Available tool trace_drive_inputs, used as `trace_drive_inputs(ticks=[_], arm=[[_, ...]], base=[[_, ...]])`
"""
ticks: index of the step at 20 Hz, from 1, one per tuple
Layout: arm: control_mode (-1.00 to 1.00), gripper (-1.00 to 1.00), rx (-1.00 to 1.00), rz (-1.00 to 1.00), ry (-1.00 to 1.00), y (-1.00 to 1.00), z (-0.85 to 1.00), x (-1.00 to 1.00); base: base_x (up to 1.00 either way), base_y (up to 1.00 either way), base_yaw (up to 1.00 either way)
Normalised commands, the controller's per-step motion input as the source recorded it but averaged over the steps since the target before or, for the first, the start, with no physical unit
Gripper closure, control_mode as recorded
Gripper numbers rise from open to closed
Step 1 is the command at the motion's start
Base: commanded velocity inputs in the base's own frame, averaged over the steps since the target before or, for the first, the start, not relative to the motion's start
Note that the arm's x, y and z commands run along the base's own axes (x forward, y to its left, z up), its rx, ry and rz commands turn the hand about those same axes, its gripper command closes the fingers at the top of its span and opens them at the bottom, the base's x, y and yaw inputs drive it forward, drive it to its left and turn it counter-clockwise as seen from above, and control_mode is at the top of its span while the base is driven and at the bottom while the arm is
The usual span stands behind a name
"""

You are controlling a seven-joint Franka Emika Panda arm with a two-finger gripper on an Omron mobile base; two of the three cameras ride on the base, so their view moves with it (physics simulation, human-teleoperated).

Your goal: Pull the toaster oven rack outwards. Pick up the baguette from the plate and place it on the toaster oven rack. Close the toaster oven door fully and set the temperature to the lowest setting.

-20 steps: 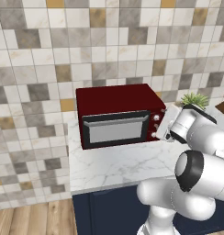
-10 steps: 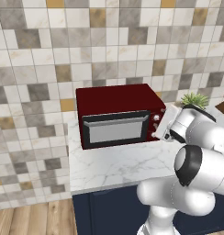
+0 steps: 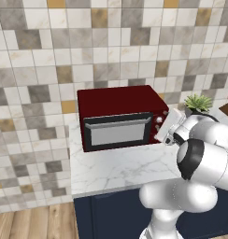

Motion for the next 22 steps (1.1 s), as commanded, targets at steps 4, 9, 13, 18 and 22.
trace_drive_inputs(ticks=[4,9,13,18,22], arm=[[-1.0,-1.0,0.0,0.0,-0.07,0.0,-0.05,0.29],[-1.0,-1.0,0.0,0.0,-0.02,0.16,-0.03,0.39],[-1.0,-1.0,0.0,0.0,-0.01,0.25,-0.01,0.39],[-1.0,-1.0,0.0,0.0,0.01,0.07,0.0,0.4],[-1.0,1.0,0.0,0.0,0.0,0.12,0.0,0.44]], base=[[0.0,0.0,0.0],[0.0,0.0,0.0],[0.0,0.0,0.0],[0.0,0.0,0.0],[0.0,0.0,0.0]])
